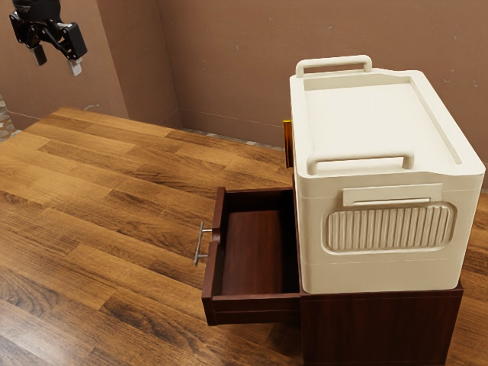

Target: Push the drawer handle with one arm to close the drawer

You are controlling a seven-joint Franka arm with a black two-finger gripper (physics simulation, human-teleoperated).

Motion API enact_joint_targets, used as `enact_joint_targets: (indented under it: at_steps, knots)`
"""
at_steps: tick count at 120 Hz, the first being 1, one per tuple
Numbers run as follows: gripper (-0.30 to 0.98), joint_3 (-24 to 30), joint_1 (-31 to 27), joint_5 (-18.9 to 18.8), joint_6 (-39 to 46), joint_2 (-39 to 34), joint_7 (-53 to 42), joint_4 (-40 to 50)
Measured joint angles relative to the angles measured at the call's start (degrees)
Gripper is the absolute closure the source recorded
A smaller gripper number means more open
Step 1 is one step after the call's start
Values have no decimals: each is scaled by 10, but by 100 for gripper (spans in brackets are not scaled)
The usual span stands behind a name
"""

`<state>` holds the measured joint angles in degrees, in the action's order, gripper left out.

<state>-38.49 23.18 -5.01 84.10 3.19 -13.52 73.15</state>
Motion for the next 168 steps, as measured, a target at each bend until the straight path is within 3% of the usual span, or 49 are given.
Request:
enact_joint_targets:
  at_steps: [19, 29, 38, 63, 69, 77, 83, 95, 105, 113, 120, 131, 145, 168]
  knots:
    - [2, -4, -1, 13, -3, -2, 0, -3]
    - [2, 9, 19, 16, -19, -50, 1, -110]
    - [2, 33, 16, 24, -28, -79, 5, -147]
    - [2, 62, 25, 40, -72, -99, 17, -117]
    - [2, 87, 33, 31, -77, -155, 23, -28]
    - [2, 218, -108, 24, -57, -288, 29, 184]
    - [2, 275, -182, 23, -35, -390, 34, 343]
    - [2, 310, -271, 21, 15, -530, 41, 602]
    - [2, 313, -320, 12, 52, -579, 52, 722]
    - [2, 312, -336, -3, 79, -583, 59, 772]
    - [2, 303, -334, -15, 115, -535, 64, 791]
    - [2, 284, -290, -22, 185, -424, 71, 790]
    - [2, 274, -228, -47, 270, -356, 58, 790]
    - [3, 218, -155, -92, 377, -342, -70, 793]
